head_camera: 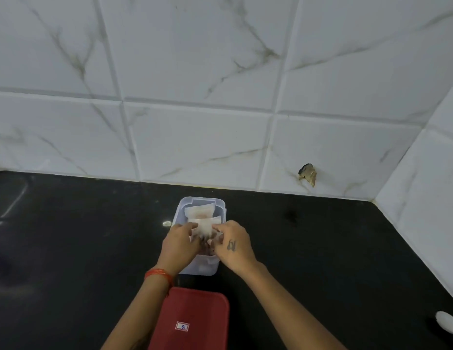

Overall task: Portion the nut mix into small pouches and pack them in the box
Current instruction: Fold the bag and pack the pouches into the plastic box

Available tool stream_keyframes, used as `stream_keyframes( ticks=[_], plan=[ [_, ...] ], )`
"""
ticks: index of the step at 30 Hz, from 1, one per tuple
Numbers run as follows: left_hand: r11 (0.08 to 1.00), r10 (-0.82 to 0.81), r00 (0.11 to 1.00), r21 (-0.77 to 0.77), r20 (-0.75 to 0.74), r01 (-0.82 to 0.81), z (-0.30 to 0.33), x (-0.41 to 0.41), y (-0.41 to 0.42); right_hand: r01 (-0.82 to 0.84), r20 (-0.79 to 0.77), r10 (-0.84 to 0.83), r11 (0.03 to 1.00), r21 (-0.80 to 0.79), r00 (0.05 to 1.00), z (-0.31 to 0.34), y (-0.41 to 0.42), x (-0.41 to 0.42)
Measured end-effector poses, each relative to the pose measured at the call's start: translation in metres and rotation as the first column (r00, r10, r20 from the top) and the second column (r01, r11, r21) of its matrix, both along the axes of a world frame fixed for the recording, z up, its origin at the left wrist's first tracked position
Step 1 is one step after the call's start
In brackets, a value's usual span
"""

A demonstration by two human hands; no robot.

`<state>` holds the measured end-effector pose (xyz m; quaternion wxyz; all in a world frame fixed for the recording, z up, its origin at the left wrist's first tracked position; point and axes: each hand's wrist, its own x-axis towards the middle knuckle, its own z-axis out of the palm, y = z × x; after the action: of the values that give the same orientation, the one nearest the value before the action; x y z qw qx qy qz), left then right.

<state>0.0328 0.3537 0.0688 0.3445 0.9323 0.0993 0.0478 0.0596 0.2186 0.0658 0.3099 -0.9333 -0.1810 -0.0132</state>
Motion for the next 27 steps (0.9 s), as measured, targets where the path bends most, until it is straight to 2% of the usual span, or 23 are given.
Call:
stream_keyframes(
  ticks=[3,5,8,10,12,15,18,20,23,25,27],
  plan=[
    [0.994,-0.063,0.997,0.096,0.054,0.058,0.0,-0.003,0.004,-0.038,0.093,0.052,0.989,-0.145,0.994,0.005,0.0,-0.001],
    [0.975,-0.192,0.979,0.126,0.071,0.182,0.0,-0.001,0.007,-0.132,0.073,0.15,0.97,-0.206,0.986,0.006,-0.001,0.001],
    [0.891,-0.38,0.919,0.225,-0.106,0.395,-0.007,0.007,0.013,-0.281,-0.078,0.27,0.908,-0.312,0.96,0.005,0.0,0.007],
    [0.815,-0.396,0.89,0.36,-0.224,0.454,-0.014,0.012,0.018,-0.312,-0.149,0.275,0.864,-0.395,0.95,0.003,0.001,0.01],
    [0.762,-0.385,0.873,0.43,-0.299,0.484,-0.02,0.015,0.021,-0.328,-0.186,0.272,0.823,-0.463,0.944,0.003,0.002,0.012],
    [0.698,-0.366,0.847,0.487,-0.386,0.524,-0.022,0.02,0.021,-0.352,-0.244,0.257,0.752,-0.558,0.935,0.005,0.007,0.014],
    [0.684,-0.353,0.822,0.475,-0.448,0.553,-0.019,0.024,0.02,-0.371,-0.306,0.225,0.708,-0.601,0.925,0.007,0.012,0.016],
    [0.676,-0.358,0.815,0.476,-0.455,0.563,-0.019,0.024,0.019,-0.373,-0.325,0.214,0.719,-0.586,0.921,0.007,0.014,0.016],
    [0.691,-0.356,0.858,0.514,-0.371,0.509,-0.023,0.02,0.02,-0.355,-0.326,0.216,0.812,-0.463,0.92,0.007,0.013,0.015],
    [0.754,-0.38,0.902,0.495,-0.206,0.431,-0.025,0.014,0.021,-0.326,-0.297,0.241,0.902,-0.283,0.924,0.001,0.01,0.015],
    [0.871,-0.403,0.915,0.316,0.02,0.377,-0.026,0.007,0.024,-0.253,-0.216,0.236,0.966,-0.051,0.947,-0.005,0.008,0.008]
  ],
)
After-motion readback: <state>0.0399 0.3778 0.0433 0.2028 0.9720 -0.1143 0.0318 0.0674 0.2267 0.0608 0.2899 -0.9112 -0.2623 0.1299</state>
